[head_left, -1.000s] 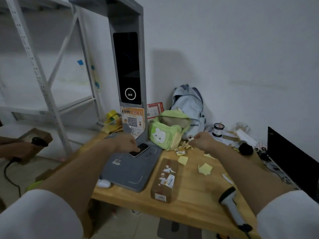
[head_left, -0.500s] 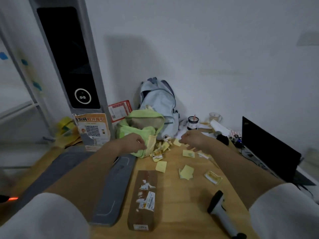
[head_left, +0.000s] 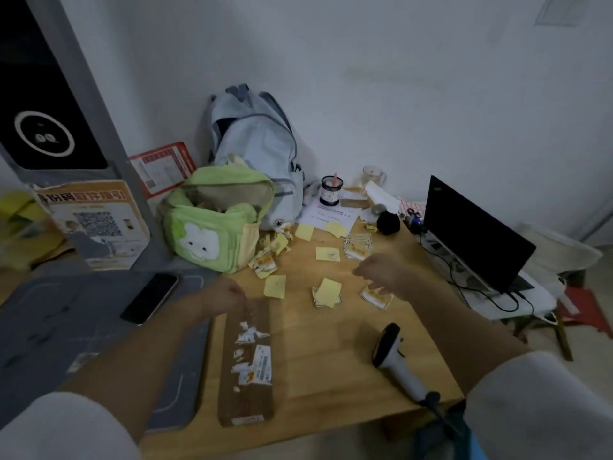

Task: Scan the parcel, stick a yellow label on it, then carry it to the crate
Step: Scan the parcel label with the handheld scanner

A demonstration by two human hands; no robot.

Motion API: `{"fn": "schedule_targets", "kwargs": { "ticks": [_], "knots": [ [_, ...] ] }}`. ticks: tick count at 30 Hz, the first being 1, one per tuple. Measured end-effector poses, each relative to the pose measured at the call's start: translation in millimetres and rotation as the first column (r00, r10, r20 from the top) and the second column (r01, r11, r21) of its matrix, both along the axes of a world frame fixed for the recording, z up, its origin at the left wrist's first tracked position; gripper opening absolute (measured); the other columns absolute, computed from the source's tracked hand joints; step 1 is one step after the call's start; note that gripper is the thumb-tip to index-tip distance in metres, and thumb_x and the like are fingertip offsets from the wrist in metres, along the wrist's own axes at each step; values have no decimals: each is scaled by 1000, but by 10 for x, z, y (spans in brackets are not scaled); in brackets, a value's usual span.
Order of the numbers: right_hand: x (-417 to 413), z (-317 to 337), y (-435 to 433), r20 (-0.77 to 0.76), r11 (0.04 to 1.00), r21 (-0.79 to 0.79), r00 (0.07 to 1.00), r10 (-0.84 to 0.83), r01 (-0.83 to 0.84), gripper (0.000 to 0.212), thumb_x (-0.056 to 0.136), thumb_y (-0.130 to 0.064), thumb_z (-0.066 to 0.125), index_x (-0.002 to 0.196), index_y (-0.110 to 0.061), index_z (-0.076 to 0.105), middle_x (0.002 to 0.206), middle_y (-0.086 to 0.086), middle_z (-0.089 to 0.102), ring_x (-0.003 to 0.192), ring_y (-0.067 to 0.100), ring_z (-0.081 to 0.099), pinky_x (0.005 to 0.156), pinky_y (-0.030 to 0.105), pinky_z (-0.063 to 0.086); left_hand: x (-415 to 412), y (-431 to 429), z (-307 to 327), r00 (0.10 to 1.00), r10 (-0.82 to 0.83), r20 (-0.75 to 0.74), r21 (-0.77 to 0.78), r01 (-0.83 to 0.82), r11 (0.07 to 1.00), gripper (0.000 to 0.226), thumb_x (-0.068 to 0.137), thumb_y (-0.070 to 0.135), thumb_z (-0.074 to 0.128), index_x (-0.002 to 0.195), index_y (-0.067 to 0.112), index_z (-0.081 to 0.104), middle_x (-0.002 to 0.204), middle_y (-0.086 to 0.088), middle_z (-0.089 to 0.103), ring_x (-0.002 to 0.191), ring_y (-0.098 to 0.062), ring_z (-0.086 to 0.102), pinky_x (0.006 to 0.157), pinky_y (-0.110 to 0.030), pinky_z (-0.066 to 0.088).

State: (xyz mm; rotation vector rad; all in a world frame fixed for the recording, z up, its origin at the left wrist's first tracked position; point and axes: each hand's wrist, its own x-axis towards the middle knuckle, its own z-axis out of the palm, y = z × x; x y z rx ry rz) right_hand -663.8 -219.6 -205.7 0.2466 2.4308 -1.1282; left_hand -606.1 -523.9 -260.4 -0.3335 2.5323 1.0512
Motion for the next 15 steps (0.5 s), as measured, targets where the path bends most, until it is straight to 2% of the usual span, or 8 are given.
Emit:
{"fn": "schedule_targets", "kwargs": {
  "ticks": [4,6,7,8,10,11,13,15],
  "knots": [
    [67,-504,55,129,995,50,987,-92,86,41,86,-23,66,119,-2,54,116,15,55,97,30,57,85,40,47,194,-105,-375,998,-6,66,-29,7,1000,16,89,18,58,73,17,59,79,1,55,74,-12,54,65,-25,38],
    [110,-762,132,166,985,56,971,-172,165,43,83,-17,70,117,4,55,110,15,56,92,27,56,80,35,47,358,-104,-541,994,27,107,36,-31,999,15,89,21,60,101,12,58,100,-1,54,93,-18,58,75,-27,39],
    [144,-880,189,179,975,60,959,-221,214,37,81,-14,71,110,5,57,100,13,55,82,23,54,71,31,46,443,-93,-599,992,58,113,114,-71,991,35,86,22,66,118,12,55,110,0,53,108,-24,58,81,-29,42],
    [184,-983,245,193,959,67,939,-284,276,28,80,-12,71,100,4,59,93,12,54,74,21,52,64,30,44,529,-82,-643,994,59,88,225,-77,971,43,80,24,73,119,18,57,112,3,56,115,-27,58,86,-31,47],
    [251,-1206,388,182,914,94,895,-406,396,24,75,-14,71,89,1,59,92,14,56,74,23,53,65,37,47,648,-78,-707,1000,-29,-1,348,28,937,46,58,52,82,100,41,66,98,13,70,106,-12,66,91,-32,53],
    [267,-1352,488,172,896,118,880,-443,428,32,70,-17,71,93,2,60,94,15,58,78,25,54,71,40,51,673,-90,-793,998,-59,4,368,53,928,59,49,65,78,103,45,65,95,15,72,101,-2,66,91,-27,54],
    [297,-1587,635,233,884,145,852,-468,445,46,64,-15,71,104,2,57,105,16,61,85,27,54,73,40,51,711,-109,-1028,993,-78,90,380,38,924,95,46,69,76,129,33,49,108,13,68,104,4,63,93,-23,53],
    [376,-1713,644,339,887,155,820,-461,435,56,68,-6,72,118,-6,47,123,17,54,98,29,53,70,35,48,738,-97,-1289,984,-88,155,311,36,950,117,44,65,81,143,25,32,129,-1,60,117,-14,60,98,-37,51]
  ]
}}
